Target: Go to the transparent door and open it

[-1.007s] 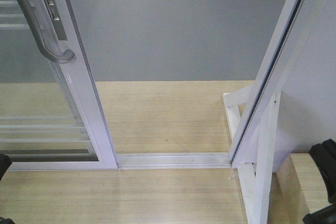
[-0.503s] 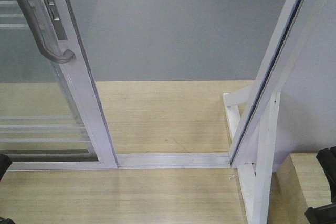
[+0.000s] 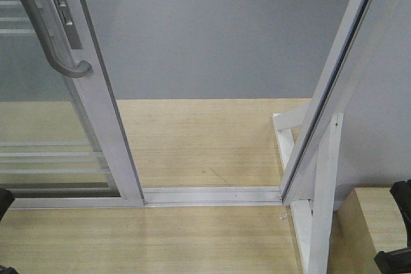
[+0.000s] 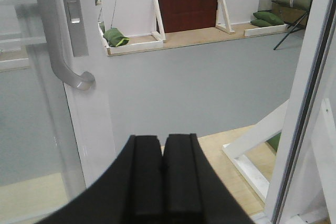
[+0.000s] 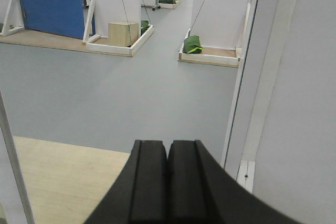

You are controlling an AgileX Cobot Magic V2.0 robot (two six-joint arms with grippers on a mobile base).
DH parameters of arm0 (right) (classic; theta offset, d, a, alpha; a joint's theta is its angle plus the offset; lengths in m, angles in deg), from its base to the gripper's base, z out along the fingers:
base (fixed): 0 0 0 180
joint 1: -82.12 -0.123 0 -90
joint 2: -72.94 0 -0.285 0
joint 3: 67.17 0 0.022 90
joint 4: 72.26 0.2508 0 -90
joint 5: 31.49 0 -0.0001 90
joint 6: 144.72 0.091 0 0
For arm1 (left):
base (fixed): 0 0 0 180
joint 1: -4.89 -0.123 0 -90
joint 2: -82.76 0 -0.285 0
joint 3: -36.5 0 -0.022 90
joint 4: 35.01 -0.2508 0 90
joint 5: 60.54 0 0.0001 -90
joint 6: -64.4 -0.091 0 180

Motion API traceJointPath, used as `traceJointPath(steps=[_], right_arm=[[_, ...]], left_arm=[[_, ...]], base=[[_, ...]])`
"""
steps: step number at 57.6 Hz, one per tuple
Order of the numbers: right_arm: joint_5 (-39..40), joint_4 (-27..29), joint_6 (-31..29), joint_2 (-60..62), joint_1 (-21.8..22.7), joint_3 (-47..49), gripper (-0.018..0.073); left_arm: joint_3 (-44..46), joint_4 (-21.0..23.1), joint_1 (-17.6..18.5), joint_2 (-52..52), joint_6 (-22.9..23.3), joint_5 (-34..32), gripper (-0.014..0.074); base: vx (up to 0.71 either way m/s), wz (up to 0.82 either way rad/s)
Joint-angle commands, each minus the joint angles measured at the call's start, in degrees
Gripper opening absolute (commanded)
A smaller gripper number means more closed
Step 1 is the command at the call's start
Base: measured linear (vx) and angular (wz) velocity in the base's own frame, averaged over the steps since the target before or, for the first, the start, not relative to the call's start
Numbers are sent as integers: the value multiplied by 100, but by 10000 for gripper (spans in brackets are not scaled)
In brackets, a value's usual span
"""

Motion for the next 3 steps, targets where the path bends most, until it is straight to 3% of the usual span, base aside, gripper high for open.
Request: traceJointPath(steps=[1,3], right_arm=[[496,-36,-17,82,32,-73,0],[496,-36,-17,82,32,-73,0]], left_arm=[[-176,49,22,17,10,-448,-6],[-176,49,22,17,10,-448,-6]], base=[[0,0],[0,0]])
